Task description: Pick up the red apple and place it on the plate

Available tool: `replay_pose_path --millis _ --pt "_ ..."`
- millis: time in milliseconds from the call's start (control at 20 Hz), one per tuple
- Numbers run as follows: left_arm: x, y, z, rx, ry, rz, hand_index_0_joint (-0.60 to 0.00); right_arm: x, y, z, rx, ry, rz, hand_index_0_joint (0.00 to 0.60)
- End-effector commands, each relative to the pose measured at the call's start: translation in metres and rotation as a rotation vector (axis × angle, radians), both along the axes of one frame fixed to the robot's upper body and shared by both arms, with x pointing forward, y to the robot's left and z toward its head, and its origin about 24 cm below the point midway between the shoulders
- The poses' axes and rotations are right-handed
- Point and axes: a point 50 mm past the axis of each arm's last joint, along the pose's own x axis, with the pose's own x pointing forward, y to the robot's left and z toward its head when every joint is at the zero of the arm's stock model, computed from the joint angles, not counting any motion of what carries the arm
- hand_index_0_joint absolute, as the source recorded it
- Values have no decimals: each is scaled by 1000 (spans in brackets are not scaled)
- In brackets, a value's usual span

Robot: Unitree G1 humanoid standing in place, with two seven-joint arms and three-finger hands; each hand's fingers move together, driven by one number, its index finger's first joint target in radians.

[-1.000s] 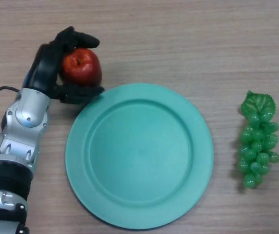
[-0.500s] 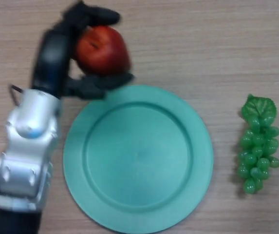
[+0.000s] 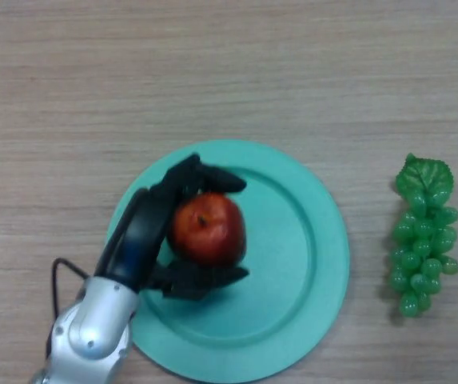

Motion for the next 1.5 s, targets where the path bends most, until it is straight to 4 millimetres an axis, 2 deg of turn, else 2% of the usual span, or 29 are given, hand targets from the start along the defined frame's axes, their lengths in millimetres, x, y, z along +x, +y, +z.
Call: replay_pose_path --millis 50,250,300,350,400,450,500,600,750,900,1100,1300,1500 --pt "-4 0 19 34 -174 -32 -600 -13 6 22 -16 -170 46 0" --pt "-1 6 16 98 -212 28 -600 -13 10 20 -17 -165 64 0" --pt "-1 6 16 96 -213 30 -500 -13 10 20 -17 -165 64 0" --pt "-1 6 18 93 -213 34 -350 -13 10 20 -16 -164 67 0" --pt "-1 7 20 98 -210 40 -249 -13 11 21 -15 -164 71 0" --pt "-3 8 28 114 -200 54 -100 -12 12 22 -16 -162 77 0" --pt "-8 10 42 142 -199 69 -2 -12 13 23 -19 -161 84 0" --pt "-16 13 65 140 -236 69 0 -10 15 25 -20 -156 92 0" --pt "-32 26 110 4 -307 59 0 -9 18 26 -34 -147 114 0" --pt "-49 48 136 -128 -365 54 0 -8 19 25 -34 -137 119 0" --pt "-55 73 146 -213 -404 66 0 -5 24 26 -42 -153 116 0" --pt "-61 82 142 -402 -400 -13 0 2 31 26 -52 -153 122 0" --pt "-66 76 142 -311 -462 -9 0 6 35 26 -45 -140 140 0"
